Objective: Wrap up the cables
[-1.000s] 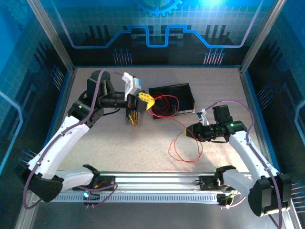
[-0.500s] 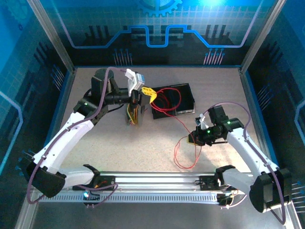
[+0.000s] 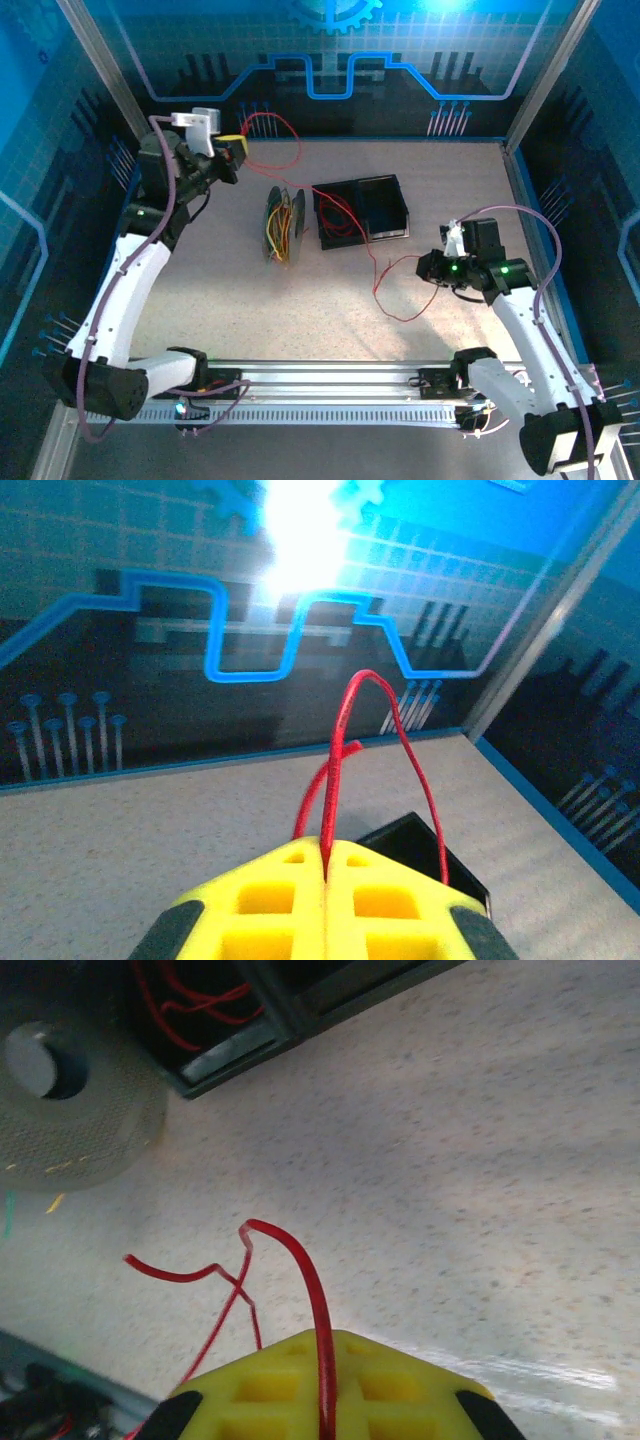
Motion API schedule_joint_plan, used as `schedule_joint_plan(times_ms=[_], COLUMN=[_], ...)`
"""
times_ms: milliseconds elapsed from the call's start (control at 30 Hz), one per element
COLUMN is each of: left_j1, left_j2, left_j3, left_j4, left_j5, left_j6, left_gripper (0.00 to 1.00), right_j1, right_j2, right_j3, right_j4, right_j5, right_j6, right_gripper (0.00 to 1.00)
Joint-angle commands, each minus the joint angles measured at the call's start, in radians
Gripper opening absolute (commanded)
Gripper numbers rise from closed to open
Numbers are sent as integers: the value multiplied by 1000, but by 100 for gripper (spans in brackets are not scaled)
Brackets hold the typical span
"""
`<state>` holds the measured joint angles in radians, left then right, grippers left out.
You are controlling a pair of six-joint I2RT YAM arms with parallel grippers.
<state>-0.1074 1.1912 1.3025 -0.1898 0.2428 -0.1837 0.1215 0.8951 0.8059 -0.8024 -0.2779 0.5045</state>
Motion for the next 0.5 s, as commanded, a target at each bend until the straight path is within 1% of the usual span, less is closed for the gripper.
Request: schedule_joint_plan(times_ms=[0, 133, 200, 333, 400, 433, 467], left_j1=[48, 54, 54, 54, 51, 44, 22], left_j2=[-21, -27, -25, -12, -5, -2, -4], left_j3=[71, 121, 135, 158, 144, 124, 92], left_j4=[-2, -81, -97, -100, -42, 13, 79], left_j5=[30, 83, 100, 139, 193, 235, 257], left_j6=[-82, -43, -32, -32, -86, -122, -156], left_gripper=[0, 0, 0, 0, 0, 0, 0], right_j1=[-29, -57, -59, -59, -58, -61, -69], right_j2=[5, 15, 30, 61, 81, 91, 103], right_j3=[-5, -20, -25, -31, -36, -37, -45], right_j4=[-17, 22, 41, 68, 99, 119, 162], right_j5=[197, 328, 396, 483, 471, 413, 287], right_j6=[-39, -40, -52, -77, -81, -82, -91], right_gripper=[0, 0, 0, 0, 0, 0, 6])
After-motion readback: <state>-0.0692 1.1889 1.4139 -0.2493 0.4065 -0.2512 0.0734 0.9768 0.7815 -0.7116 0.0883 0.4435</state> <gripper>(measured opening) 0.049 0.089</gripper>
